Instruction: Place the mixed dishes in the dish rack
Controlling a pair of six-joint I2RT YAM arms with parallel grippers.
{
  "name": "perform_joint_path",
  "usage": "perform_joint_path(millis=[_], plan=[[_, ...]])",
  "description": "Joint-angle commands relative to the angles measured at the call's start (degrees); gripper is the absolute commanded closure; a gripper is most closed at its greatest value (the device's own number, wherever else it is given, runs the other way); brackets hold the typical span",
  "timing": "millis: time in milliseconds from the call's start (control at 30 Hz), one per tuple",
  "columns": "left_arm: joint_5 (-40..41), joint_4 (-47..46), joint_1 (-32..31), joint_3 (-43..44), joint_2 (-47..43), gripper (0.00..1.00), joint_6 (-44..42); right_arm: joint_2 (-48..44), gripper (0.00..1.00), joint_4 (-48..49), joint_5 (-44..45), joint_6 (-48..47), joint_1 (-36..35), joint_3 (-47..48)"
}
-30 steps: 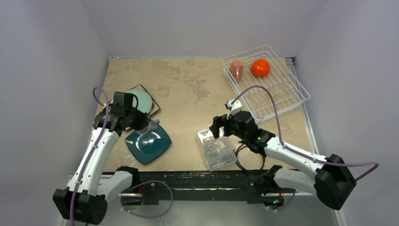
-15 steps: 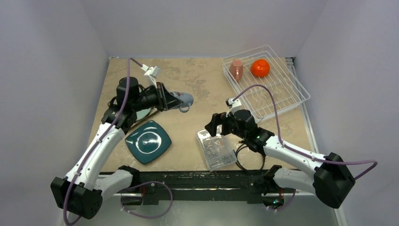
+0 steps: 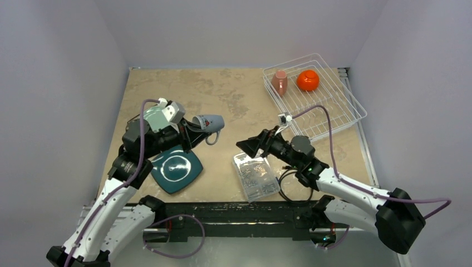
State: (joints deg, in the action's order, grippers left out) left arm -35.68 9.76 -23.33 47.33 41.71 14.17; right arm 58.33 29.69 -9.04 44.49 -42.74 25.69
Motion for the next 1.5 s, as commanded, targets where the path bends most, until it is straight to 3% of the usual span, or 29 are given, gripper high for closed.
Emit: perform_joint_path(millis=[0,100,200,400,633,967,1033,1167,1233,1367,1467], plan=[[2.18,-7.31,-0.09,0.07,-1.47,1.0,-1.55,-0.03,0.08,14.1,-7.43,5.5,-0.19,1.6],[1.09,-8.12,-0.12,-0.03,-1.74,1.0,-0.52,5.05,0.19,18.87,-12.44,11.57,-0.42,4.74],[0.58,-8.76,-0.13,-0.25,-2.13,1.0,0.12,9.55,0.2,26.09,-14.74,17.59,-1.89,7.0],[-1.65,-10.67,-0.11,-0.29,-1.72,1.0,1.61,16.01,0.26,29.97,-14.32,18.45,-4.89,12.14],[-2.68,-11.87,-0.13,-0.64,-1.5,1.0,2.45,23.4,0.46,36.63,-14.01,22.32,-7.91,15.83],[-3.2,-12.37,-0.13,-0.75,-1.02,1.0,3.31,27.68,0.86,42.53,-11.73,27.4,-8.41,14.44],[-3.3,-12.26,-0.16,-0.75,-0.97,1.0,3.3,27.97,1.0,42.76,-11.85,27.65,-8.37,14.34],[-3.25,-10.46,-0.17,0.36,-0.08,1.0,3.24,27.31,1.0,43.14,-11.43,27.1,-8.41,13.5],[-3.0,-9.86,-0.21,1.13,0.43,0.92,3.14,26.11,1.0,41.41,-10.91,26.17,-8.41,13.15],[-1.01,-7.49,-0.17,0.99,-0.13,0.55,3.24,23.26,1.0,35.86,-9.0,23.58,-8.41,12.22],[0.23,-7.47,-0.22,0.47,-1.18,0.36,2.61,20.08,1.0,28.49,-5.85,21.63,-8.37,11.48]])
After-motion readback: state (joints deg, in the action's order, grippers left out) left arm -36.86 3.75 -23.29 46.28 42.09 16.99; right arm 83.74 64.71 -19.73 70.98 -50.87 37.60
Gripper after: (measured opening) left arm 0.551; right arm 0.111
